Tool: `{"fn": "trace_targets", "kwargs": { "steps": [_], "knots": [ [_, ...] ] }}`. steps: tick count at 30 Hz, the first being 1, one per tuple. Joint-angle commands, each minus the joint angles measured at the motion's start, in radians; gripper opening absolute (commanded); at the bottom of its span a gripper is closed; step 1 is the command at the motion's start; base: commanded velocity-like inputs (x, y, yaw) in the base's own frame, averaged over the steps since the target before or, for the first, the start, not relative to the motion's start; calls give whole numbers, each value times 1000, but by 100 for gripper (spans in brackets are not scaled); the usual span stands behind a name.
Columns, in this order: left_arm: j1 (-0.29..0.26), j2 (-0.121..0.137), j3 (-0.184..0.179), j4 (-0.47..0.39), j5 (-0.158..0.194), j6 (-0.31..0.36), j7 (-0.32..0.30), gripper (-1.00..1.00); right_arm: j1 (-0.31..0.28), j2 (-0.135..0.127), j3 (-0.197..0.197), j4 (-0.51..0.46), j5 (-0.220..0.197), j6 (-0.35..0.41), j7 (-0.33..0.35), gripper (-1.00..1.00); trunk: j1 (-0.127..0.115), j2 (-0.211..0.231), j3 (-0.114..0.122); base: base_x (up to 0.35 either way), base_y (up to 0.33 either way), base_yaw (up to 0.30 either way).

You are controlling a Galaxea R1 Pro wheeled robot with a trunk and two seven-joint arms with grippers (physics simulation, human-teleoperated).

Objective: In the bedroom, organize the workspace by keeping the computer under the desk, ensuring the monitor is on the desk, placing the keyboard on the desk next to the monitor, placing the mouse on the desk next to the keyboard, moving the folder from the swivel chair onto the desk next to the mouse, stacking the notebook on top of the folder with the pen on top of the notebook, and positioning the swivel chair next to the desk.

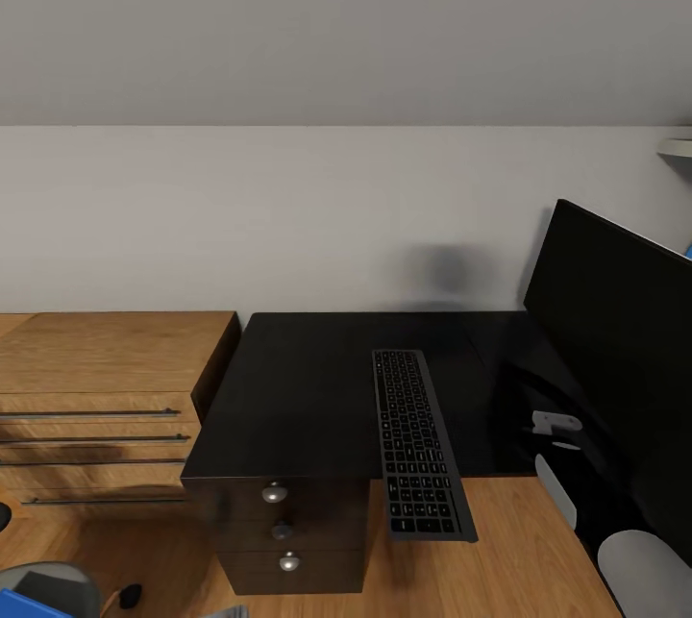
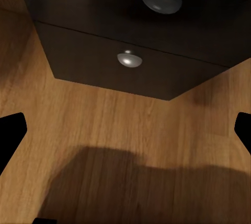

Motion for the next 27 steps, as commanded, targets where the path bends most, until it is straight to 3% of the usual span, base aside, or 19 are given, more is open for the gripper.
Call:
{"fn": "trace_targets", "kwargs": {
  "steps": [1,27],
  "knots": [
    [0,1,-3,-3,10,4,8,100,0,-1,2,16,-5,9,-7,-100,0,0,-1,0,0,0],
    [0,2,-3,-1,8,2,4,100,0,1,7,5,-4,3,-8,-100,0,0,-1,0,0,0]
  ]
}}
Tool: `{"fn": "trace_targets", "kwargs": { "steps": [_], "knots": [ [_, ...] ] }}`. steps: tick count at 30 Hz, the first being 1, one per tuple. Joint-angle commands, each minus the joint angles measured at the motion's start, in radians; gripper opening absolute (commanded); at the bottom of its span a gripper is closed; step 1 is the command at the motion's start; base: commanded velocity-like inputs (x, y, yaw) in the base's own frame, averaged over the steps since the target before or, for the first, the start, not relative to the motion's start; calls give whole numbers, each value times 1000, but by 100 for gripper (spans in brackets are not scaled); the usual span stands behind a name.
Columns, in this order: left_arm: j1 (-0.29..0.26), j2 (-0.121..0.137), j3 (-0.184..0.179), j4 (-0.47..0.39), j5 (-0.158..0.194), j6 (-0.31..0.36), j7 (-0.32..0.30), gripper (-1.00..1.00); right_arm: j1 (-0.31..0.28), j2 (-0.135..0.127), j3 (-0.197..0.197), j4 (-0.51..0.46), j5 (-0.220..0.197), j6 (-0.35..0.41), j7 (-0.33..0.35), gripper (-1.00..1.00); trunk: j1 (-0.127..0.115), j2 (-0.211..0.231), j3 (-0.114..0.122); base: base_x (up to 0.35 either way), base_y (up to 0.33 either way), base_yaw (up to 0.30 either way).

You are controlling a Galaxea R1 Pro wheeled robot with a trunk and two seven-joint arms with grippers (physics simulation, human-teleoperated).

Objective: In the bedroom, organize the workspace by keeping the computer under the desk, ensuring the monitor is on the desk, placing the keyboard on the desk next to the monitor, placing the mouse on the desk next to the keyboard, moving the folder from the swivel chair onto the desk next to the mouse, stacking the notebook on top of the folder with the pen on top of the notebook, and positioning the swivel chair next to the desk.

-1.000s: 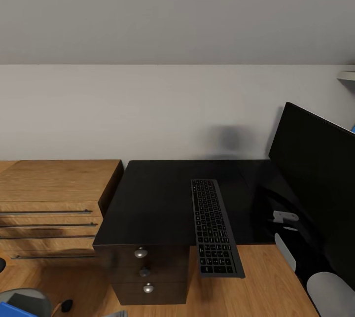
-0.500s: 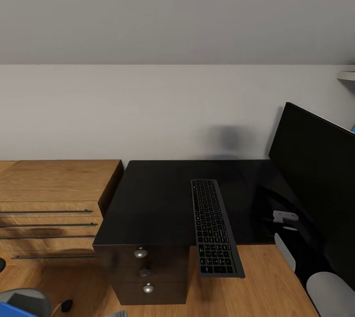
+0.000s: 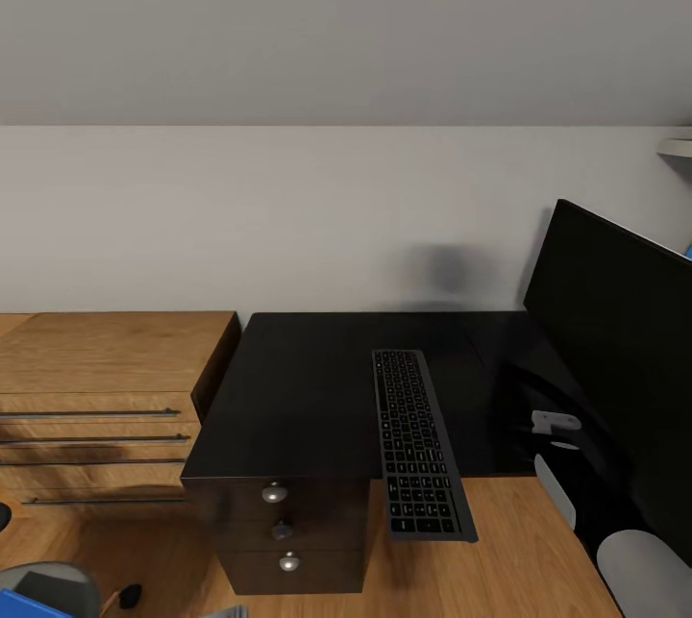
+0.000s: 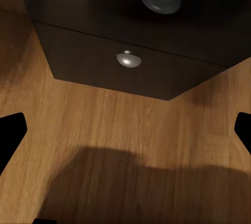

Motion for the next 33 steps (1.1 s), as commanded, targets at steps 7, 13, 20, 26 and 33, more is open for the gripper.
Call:
{"fn": "trace_targets", "kwargs": {
  "steps": [7,13,20,26,33],
  "knots": [
    [0,1,-4,-1,9,3,8,100,1,-1,2,-22,-20,10,-10,-100,-7,14,5,0,0,0],
    [0,1,-4,0,10,3,11,100,1,-1,-1,-79,-23,14,-11,-100,-30,56,24,0,0,0],
    [0,1,-4,1,11,3,11,100,1,0,0,-110,-25,34,-12,-100,-57,105,46,0,0,0],
    [0,1,-4,1,11,3,12,100,11,76,-2,-355,-23,243,-23,-100,-80,147,65,0,0,43],
    [0,1,-4,1,11,3,12,100,36,106,-1,-426,-24,280,-51,-100,-107,196,86,0,0,196]
  ]
}}
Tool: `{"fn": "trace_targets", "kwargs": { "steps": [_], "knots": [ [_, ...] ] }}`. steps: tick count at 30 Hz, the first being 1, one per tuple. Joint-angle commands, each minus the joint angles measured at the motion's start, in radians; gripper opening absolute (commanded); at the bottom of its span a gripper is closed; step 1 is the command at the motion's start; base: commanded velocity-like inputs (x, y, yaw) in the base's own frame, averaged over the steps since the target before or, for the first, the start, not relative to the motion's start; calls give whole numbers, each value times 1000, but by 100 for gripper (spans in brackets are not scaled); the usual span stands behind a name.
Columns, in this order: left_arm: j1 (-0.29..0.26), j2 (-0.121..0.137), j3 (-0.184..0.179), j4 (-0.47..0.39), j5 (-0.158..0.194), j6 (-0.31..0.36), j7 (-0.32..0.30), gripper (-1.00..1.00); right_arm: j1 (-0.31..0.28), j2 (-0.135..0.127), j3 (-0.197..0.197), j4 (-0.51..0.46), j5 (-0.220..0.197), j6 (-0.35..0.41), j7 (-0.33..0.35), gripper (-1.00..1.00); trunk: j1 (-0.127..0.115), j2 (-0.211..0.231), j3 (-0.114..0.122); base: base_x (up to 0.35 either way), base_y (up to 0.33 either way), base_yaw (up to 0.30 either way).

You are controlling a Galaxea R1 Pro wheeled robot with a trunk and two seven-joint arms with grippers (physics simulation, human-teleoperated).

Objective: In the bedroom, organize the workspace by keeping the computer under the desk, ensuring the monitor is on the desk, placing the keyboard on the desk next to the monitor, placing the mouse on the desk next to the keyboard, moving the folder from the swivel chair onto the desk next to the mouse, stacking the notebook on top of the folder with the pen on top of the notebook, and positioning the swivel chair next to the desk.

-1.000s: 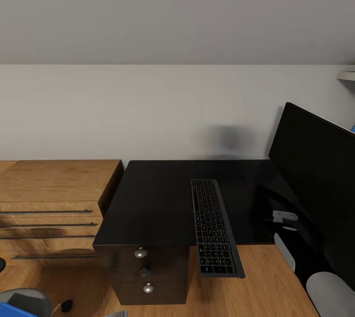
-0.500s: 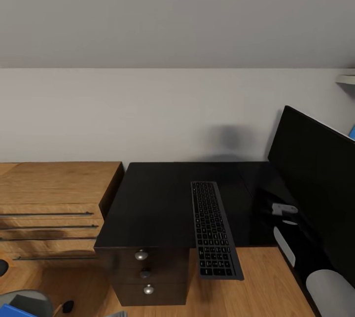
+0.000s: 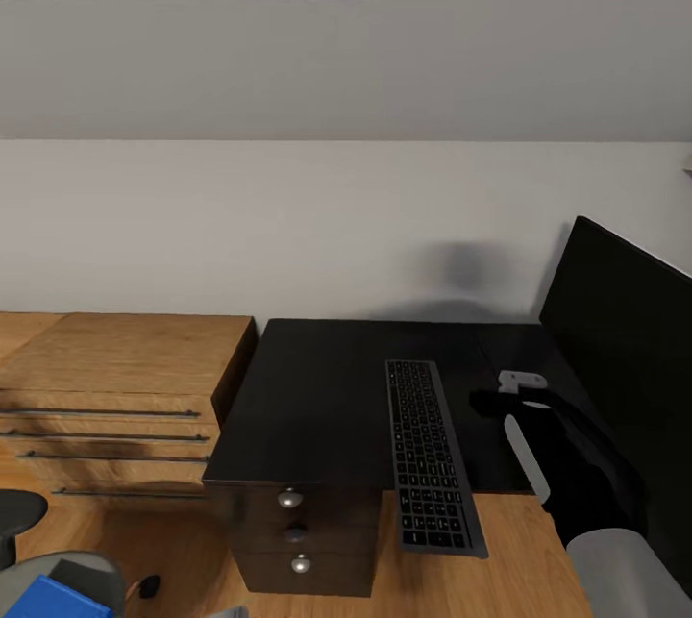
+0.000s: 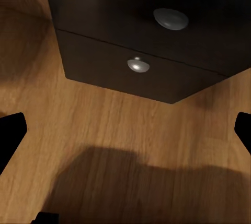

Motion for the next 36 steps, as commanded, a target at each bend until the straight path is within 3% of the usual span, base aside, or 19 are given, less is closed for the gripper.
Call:
{"fn": "trace_targets", "kwargs": {
  "steps": [1,6,36],
  "knots": [
    [0,1,-4,-2,9,4,8,100,2,0,2,-2,-14,3,-5,-100,-4,7,2,0,0,49],
    [0,2,-1,-5,9,-1,4,100,16,15,4,-17,-14,3,-6,-100,-11,21,9,0,0,46],
    [0,2,0,-6,9,-2,7,100,38,23,26,-42,-6,-6,-10,-100,-11,21,9,0,0,271]
  ]
}}
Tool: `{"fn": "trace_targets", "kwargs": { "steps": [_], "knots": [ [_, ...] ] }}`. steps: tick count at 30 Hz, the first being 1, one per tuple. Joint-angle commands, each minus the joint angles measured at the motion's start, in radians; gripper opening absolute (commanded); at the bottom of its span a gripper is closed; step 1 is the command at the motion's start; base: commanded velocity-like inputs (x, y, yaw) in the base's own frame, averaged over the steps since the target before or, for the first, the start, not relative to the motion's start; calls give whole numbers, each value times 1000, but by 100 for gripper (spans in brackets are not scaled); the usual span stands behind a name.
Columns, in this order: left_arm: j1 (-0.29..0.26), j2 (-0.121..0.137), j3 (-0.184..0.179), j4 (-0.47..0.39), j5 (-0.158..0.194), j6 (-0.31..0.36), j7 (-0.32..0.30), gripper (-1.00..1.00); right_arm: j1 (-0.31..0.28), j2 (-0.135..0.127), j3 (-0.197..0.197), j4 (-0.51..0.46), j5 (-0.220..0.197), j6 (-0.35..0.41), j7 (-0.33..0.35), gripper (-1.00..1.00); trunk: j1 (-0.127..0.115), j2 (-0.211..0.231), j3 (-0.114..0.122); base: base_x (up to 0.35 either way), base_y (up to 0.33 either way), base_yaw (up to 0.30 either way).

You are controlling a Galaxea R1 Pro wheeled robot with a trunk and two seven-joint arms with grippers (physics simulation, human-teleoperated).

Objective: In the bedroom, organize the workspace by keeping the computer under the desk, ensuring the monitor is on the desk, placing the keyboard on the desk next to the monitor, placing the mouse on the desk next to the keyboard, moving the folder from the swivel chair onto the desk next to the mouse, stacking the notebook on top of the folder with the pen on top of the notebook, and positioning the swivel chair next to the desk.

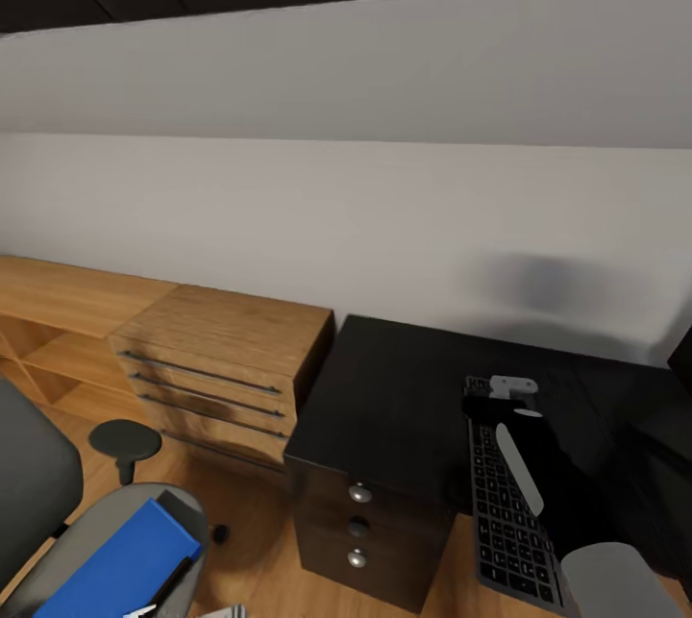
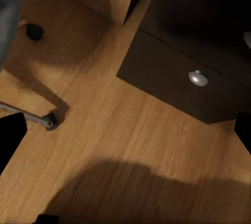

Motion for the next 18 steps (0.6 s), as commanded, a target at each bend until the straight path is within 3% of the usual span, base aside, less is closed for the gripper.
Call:
{"fn": "trace_targets", "kwargs": {
  "steps": [1,5,12,18],
  "knots": [
    [0,1,-4,-2,9,4,8,100,0,-1,3,-1,-14,2,-6,-100,0,-1,-1,0,0,265],
    [0,1,-4,-2,9,4,8,100,0,-1,5,-1,-13,3,-5,-100,0,-1,-1,0,0,126],
    [0,0,-4,-1,9,4,8,100,1,0,62,0,-2,1,-41,-100,0,-1,-1,0,0,14],
    [0,0,-4,-1,9,4,8,100,2,0,73,1,-1,-2,-53,-100,0,-1,-1,0,0,0]
  ]
}}
